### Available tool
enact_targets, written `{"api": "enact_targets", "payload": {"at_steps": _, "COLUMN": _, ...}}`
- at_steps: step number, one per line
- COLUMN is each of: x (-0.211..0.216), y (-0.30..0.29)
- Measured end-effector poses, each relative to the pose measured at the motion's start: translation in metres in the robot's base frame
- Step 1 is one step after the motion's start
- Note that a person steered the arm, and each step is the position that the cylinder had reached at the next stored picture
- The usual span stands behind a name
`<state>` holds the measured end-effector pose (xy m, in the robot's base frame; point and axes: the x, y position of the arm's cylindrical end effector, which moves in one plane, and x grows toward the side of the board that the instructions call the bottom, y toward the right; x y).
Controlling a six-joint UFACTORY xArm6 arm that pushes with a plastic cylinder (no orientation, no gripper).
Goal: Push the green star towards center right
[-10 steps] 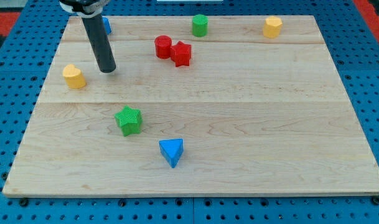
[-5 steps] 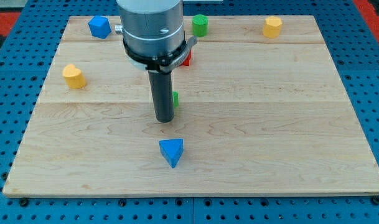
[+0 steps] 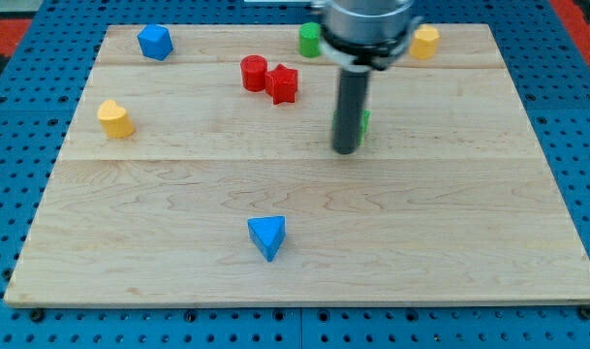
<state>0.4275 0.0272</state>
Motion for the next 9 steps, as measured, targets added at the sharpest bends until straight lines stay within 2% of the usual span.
{"api": "enact_targets", "payload": {"at_steps": 1, "x": -0.011, "y": -0.059}}
{"api": "enact_targets", "payload": {"at_steps": 3, "x": -0.053, "y": 0.043}}
{"api": "enact_targets", "payload": {"at_steps": 4, "x": -0.037, "y": 0.055}}
{"api": "enact_targets", "payload": {"at_steps": 5, "x": -0.016, "y": 0.016}}
{"api": "enact_targets", "payload": {"at_steps": 7, "x": -0.005, "y": 0.116}}
{"api": "enact_targets", "payload": {"at_steps": 8, "x": 0.004, "y": 0.132}}
{"api": "enact_targets", "payload": {"at_steps": 9, "x": 0.033, "y": 0.127}}
